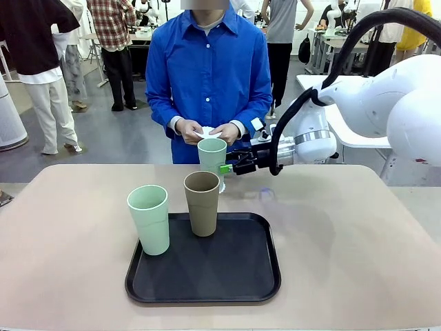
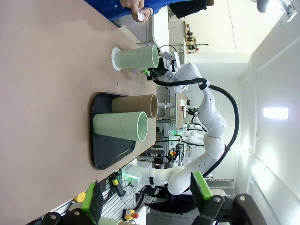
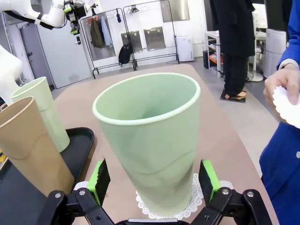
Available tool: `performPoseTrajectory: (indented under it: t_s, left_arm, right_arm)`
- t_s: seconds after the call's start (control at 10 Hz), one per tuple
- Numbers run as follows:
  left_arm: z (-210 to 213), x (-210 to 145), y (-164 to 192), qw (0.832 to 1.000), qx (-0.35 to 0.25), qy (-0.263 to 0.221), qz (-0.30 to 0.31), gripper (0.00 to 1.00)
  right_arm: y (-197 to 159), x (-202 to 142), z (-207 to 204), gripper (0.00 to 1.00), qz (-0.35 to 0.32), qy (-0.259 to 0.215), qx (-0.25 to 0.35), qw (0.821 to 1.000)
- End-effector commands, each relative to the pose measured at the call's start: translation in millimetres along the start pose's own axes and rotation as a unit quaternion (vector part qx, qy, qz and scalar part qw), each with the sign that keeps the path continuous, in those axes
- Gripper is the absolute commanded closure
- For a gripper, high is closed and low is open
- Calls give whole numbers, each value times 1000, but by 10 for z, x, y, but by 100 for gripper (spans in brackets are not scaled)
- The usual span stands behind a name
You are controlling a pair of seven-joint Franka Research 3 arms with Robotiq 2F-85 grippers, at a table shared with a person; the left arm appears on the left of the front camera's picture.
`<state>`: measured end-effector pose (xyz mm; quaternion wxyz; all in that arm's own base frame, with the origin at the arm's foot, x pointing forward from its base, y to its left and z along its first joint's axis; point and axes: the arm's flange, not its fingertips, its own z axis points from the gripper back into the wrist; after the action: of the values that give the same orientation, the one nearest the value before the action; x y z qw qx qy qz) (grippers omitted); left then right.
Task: Place coasters on the table and set cups on them.
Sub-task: Pick up one Reusable plastic cup and place it on a coaster set by the human.
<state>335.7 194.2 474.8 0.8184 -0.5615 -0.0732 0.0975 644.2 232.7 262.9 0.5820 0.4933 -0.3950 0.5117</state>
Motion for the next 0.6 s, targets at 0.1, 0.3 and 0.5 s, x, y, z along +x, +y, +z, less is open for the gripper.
performPoseTrajectory:
  t_s: [0.1, 0.3, 0.5]
  left_arm:
    - [9, -15, -12, 1000, -5, -1, 0, 0]
    - [9, -15, -12, 1000, -5, -1, 0, 0]
    - [9, -15, -12, 1000, -5, -1, 0, 0]
  right_arm:
    - [363, 51, 317, 0, -14, 29, -8, 999]
    - [811, 306, 517, 0, -5, 70, -39, 997]
    - [1185, 667, 619, 0, -38, 106, -78, 991]
